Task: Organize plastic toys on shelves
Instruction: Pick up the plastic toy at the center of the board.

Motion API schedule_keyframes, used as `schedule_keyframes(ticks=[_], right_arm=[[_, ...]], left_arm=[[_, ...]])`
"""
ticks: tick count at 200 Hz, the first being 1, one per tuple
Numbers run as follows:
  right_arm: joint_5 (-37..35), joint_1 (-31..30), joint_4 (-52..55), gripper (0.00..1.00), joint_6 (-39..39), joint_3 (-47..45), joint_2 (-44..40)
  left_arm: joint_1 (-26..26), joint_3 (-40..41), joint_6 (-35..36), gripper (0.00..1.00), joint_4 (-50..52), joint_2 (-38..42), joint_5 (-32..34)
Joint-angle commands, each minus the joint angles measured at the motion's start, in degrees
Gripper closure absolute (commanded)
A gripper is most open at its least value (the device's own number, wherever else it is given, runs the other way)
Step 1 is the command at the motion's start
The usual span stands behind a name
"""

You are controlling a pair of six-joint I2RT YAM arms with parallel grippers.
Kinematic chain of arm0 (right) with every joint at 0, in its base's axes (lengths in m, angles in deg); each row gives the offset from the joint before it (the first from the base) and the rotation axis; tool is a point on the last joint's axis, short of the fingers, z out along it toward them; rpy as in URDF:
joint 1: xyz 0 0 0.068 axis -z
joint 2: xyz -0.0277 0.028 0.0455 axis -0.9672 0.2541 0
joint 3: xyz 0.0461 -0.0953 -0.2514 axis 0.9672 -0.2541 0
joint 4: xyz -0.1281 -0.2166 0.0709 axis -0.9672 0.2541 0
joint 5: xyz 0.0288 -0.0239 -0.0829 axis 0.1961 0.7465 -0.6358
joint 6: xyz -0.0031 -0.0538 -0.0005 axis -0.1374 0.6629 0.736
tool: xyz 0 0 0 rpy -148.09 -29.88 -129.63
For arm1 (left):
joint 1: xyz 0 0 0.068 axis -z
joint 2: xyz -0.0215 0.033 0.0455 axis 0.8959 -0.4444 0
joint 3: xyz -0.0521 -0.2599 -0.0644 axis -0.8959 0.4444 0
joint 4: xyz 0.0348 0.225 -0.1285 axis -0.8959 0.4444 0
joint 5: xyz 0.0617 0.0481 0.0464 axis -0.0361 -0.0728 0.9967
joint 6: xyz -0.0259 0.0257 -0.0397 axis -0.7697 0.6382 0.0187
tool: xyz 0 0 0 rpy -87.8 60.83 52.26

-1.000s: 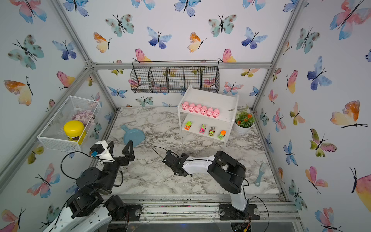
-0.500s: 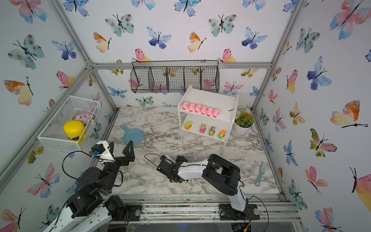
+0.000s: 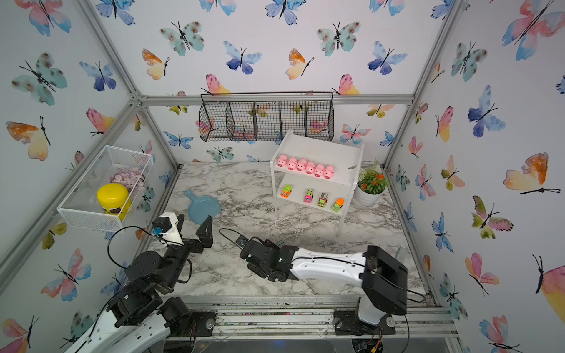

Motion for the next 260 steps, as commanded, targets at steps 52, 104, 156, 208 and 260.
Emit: schedule_keyframes(ticks=[52, 104, 156, 208, 260], right_arm=[[15.55, 9.11, -6.73, 0.38, -11.83, -12.95, -34.66], [22.98, 16.84, -10.61, 0.39, -18.84, -16.86, -39.08], [28.30, 23.86, -16.13, 0.39, -23.27, -22.68, -40.64], [29.94, 25.76, -14.81, 0.40, -22.75, -22.28, -40.91], [32.38, 27.09, -14.59, 0.40, -21.84, -21.22, -38.78]], left_arm=[[0.23, 13.71, 7.48, 0.08, -20.72, -11.79, -36.42], [5.43, 19.12, 18.91, 0.07, -46.92, -39.86, -41.00], [5.29, 12.59, 19.74, 0.13, -59.95, -64.67, -38.41], [4.49, 7.82, 18.25, 0.32, -60.47, -74.87, -35.61], [4.06, 7.06, 16.90, 0.36, -62.06, -80.12, -32.39]])
